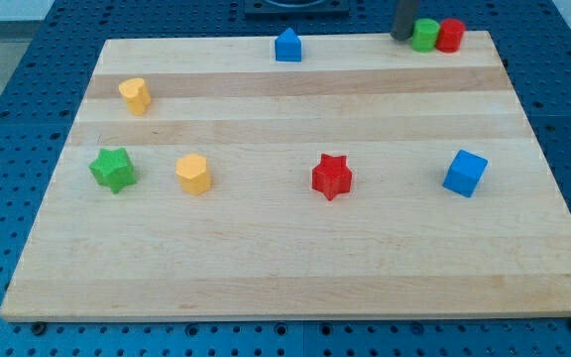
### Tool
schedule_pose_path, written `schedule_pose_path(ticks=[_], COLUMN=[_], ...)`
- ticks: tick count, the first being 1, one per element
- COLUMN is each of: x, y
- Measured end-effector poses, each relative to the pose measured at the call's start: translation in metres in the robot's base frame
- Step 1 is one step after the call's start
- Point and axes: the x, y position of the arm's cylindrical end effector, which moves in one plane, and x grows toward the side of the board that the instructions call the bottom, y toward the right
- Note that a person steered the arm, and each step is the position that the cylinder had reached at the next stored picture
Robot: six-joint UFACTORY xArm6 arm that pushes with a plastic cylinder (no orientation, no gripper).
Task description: Move the arm to the bottom of the yellow heart
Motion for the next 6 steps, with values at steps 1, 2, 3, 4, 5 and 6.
schedule_pose_path(ticks=[1,2,3,4,5,6], x=[0.001,0.039,0.084,0.113,0.136,0.157], y=[0.001,-0.027,-0.073,-0.159,-0.25,-0.338])
